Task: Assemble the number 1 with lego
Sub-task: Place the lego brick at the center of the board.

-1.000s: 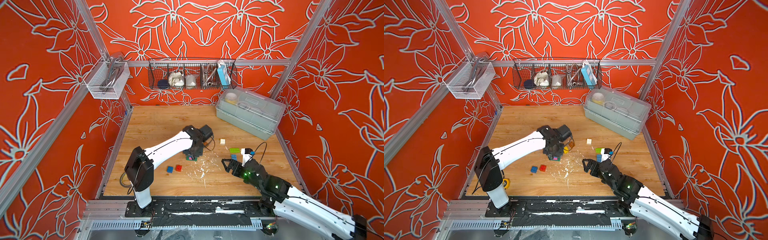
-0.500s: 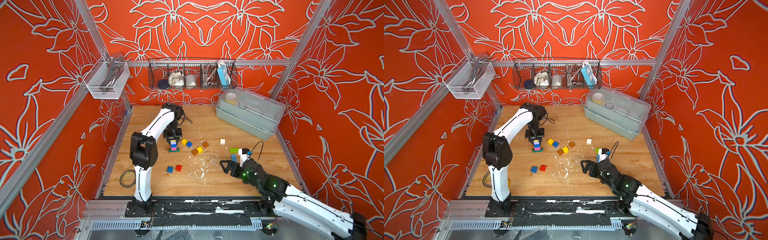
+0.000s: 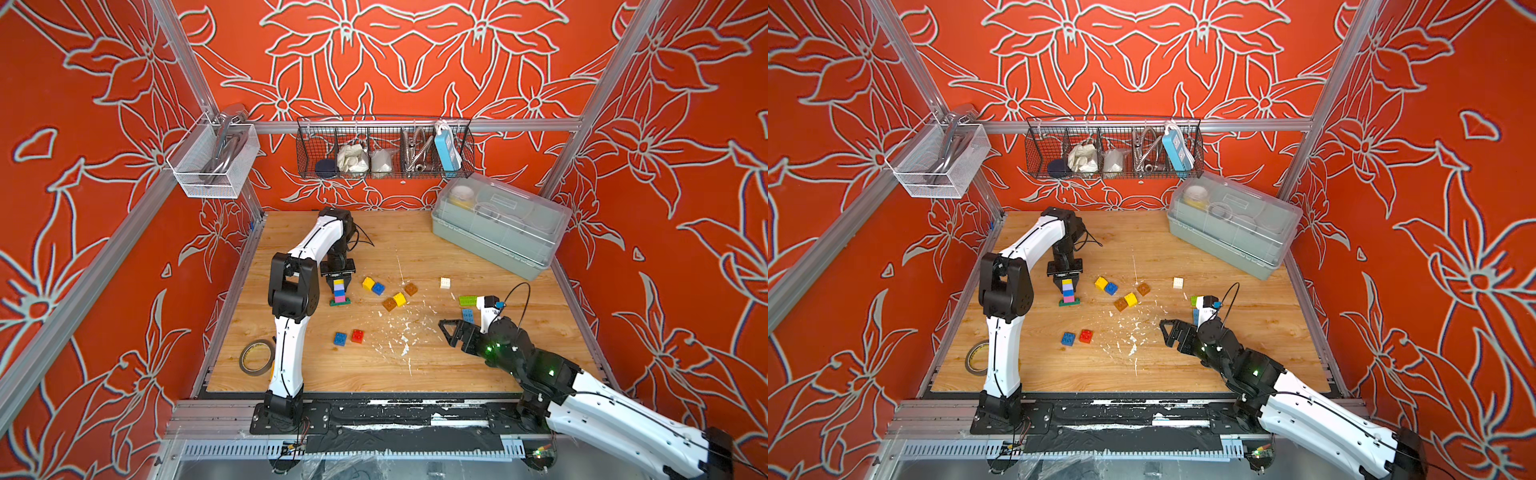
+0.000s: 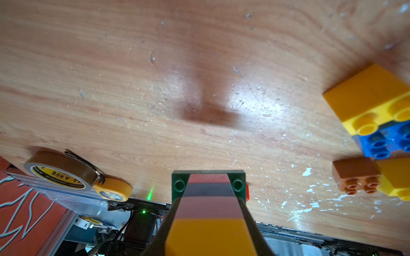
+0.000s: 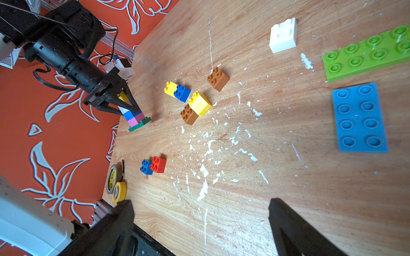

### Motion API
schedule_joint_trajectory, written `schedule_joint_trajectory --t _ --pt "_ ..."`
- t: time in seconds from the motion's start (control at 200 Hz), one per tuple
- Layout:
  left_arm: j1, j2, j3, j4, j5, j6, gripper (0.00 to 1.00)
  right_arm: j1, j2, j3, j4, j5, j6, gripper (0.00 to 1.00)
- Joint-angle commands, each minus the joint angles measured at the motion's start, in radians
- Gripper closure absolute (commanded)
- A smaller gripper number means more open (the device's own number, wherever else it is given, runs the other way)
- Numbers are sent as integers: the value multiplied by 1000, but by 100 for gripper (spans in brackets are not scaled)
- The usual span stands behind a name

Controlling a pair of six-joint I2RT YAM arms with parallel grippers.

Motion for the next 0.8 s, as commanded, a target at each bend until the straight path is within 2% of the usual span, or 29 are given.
schedule_joint_trajectory --t 0.0,0.25,0.796 --pt "-2 40 25 -30 4 17 88 -5 0 0 20 -5 -13 0" --pt "3 94 75 -25 27 29 88 -6 0 -4 22 -6 -11 0" --pt "12 146 55 24 57 65 85 -10 14 -3 22 -12 -6 0"
